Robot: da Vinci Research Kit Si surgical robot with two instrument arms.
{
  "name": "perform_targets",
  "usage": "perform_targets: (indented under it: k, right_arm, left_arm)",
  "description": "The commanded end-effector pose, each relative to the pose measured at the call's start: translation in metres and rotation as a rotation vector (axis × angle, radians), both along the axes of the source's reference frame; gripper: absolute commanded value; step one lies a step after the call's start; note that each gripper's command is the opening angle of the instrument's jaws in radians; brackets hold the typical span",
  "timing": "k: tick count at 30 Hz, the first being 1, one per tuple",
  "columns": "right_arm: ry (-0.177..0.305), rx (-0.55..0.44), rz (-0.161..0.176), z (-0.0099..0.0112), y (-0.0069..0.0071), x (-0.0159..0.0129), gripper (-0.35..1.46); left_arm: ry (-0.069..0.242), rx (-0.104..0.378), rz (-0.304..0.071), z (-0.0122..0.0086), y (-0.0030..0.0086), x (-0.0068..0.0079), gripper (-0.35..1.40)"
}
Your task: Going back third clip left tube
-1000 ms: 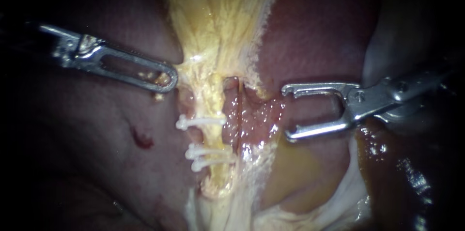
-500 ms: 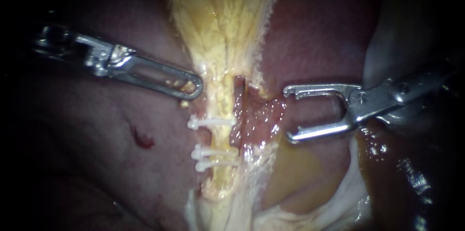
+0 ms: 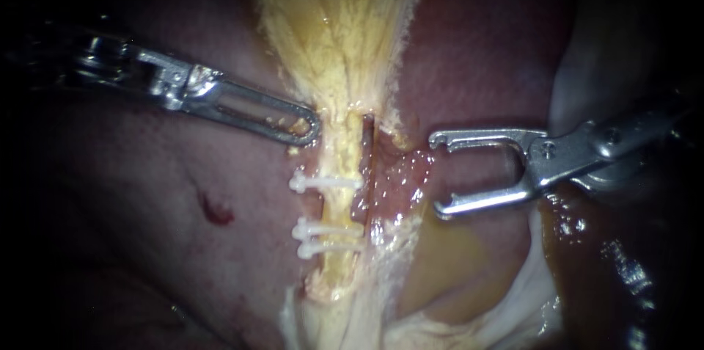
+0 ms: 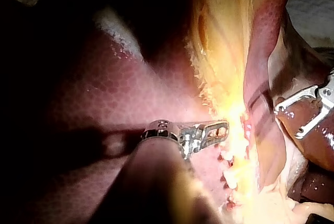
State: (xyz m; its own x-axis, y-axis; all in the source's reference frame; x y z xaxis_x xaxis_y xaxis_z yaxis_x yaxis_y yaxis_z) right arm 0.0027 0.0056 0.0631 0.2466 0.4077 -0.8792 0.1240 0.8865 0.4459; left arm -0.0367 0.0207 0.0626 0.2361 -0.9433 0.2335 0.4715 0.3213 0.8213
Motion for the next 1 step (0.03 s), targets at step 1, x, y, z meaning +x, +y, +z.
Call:
perform_targets:
  k: [1]
  right_arm:
    - [0.0,0.0,0.0,0.0,0.0,0.0,0.5]
  left_arm:
    - [0.0,0.0,0.0,0.0,0.0,0.0,-0.35]
